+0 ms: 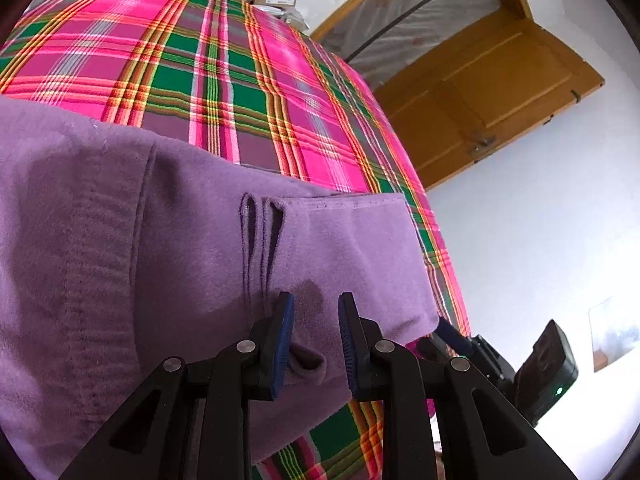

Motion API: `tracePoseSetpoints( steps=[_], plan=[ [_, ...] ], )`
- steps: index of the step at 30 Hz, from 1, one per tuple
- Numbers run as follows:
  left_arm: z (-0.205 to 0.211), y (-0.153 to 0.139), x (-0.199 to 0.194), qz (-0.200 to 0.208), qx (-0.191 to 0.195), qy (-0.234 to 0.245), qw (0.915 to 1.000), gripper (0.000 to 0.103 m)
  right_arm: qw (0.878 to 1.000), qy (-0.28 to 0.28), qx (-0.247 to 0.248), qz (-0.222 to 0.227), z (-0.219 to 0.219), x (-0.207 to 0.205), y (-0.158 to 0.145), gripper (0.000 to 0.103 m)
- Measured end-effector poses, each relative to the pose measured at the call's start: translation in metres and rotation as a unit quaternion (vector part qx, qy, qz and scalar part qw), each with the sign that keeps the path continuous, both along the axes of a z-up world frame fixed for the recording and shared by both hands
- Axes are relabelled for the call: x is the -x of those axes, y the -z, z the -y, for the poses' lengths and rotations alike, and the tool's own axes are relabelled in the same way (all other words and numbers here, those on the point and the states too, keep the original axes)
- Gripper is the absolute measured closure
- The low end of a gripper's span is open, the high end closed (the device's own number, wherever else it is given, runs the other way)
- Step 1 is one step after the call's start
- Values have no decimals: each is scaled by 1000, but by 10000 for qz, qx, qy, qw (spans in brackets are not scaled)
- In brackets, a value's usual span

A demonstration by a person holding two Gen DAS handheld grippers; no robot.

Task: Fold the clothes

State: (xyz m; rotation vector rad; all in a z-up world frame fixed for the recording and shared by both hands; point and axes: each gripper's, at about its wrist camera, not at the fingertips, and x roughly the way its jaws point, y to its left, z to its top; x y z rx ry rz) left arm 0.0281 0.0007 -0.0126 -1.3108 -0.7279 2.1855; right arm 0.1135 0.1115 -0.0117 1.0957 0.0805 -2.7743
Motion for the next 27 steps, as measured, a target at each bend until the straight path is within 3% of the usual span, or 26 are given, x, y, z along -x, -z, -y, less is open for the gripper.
tracePoseSetpoints(
  steps=[8,10,13,18,23,27],
  plan=[
    [14,-6,-17,105,227,-496,9985,79,9980,266,555,112,-10,7,6,63],
    [13,-8,-19,85,290,-538,9981,72,9977,249,627,112,-10,6,7,63],
    [13,-10,-21,100,377,-590,9975,72,9971,222,726,106,-9,2,8,63],
    [12,-6,-20,338,538,-625,9960,72,9959,205,873,77,-10,-1,9,63],
    [8,1,-15,581,342,-491,9965,71,9939,220,1077,69,-12,-3,11,63],
    [3,3,-10,658,408,-444,9960,71,9925,224,1201,38,-15,-4,11,61]
  ],
)
